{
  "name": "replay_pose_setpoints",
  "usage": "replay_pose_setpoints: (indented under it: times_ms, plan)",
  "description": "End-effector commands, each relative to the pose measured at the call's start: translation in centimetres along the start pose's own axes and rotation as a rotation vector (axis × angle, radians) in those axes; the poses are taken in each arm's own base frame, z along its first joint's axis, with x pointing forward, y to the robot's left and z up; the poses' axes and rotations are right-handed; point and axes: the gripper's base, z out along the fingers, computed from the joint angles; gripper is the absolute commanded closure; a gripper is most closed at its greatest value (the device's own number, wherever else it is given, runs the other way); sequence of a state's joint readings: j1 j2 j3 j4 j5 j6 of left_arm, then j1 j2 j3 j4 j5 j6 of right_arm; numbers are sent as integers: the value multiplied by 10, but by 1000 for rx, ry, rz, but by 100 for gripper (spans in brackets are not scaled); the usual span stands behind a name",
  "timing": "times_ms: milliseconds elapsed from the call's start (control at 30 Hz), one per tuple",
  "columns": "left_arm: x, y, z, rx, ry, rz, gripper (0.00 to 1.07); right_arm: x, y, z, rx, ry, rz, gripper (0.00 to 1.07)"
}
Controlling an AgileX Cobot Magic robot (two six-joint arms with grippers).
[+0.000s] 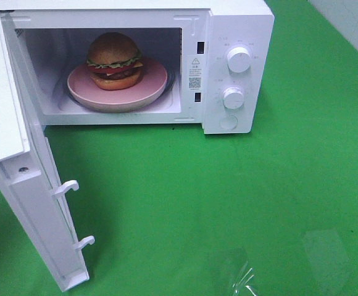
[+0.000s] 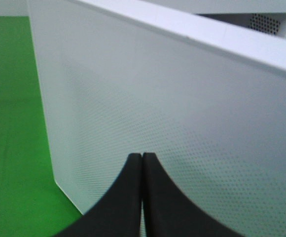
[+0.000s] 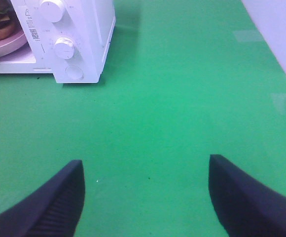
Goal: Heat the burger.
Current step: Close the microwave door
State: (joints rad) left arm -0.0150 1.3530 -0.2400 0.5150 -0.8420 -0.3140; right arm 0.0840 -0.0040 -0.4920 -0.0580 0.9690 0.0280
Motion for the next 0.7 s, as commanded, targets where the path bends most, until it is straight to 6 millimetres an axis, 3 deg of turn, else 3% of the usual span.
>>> replay_pose_setpoints:
  times_ms: [33, 433, 700]
  plan:
    - [3, -9, 9, 66, -21, -6, 107, 1, 0, -4, 4, -37, -3, 37]
    - [18, -34, 42, 140, 34, 21, 107, 1, 0, -4, 4, -37, -3, 37]
    - [14, -45, 61, 153, 9, -2, 107, 1, 0, -4, 4, -37, -3, 37]
